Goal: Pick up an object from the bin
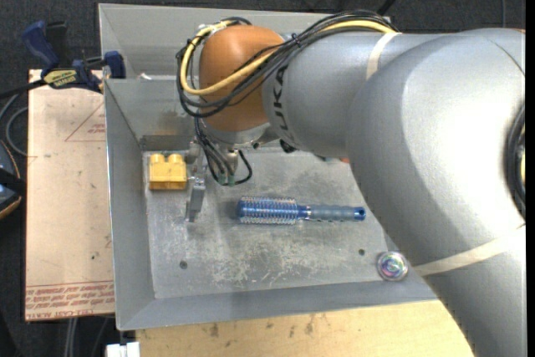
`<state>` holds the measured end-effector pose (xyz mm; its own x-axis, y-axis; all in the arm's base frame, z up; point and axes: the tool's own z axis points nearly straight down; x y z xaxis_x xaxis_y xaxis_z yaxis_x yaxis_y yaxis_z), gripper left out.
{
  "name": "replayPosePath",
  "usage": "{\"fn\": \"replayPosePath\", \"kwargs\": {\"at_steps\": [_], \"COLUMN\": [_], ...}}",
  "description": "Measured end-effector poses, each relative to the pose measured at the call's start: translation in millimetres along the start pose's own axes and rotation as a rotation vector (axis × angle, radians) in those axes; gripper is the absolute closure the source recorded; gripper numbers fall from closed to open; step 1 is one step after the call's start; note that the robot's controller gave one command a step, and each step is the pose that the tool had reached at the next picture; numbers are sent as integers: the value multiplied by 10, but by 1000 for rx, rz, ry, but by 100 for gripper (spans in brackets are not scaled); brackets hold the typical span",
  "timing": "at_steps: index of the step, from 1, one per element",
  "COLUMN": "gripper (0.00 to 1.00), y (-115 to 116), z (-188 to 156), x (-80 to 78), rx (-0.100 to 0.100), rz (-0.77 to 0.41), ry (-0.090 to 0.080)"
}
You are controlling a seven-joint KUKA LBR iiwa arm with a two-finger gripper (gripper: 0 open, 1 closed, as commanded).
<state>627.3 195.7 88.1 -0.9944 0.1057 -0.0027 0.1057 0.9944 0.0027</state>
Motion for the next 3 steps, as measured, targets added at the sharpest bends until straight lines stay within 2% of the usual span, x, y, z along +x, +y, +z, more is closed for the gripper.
{"fn": "replayPosePath", "kwargs": {"at_steps": [1, 2, 3], "gripper": [0, 0, 0], "y": [597, 123, 506], "z": [-125, -248, 149], "x": [154, -41, 36], "rx": [-2, 2, 0], "rz": [-124, -79, -702], "ry": [-1, -1, -6]}}
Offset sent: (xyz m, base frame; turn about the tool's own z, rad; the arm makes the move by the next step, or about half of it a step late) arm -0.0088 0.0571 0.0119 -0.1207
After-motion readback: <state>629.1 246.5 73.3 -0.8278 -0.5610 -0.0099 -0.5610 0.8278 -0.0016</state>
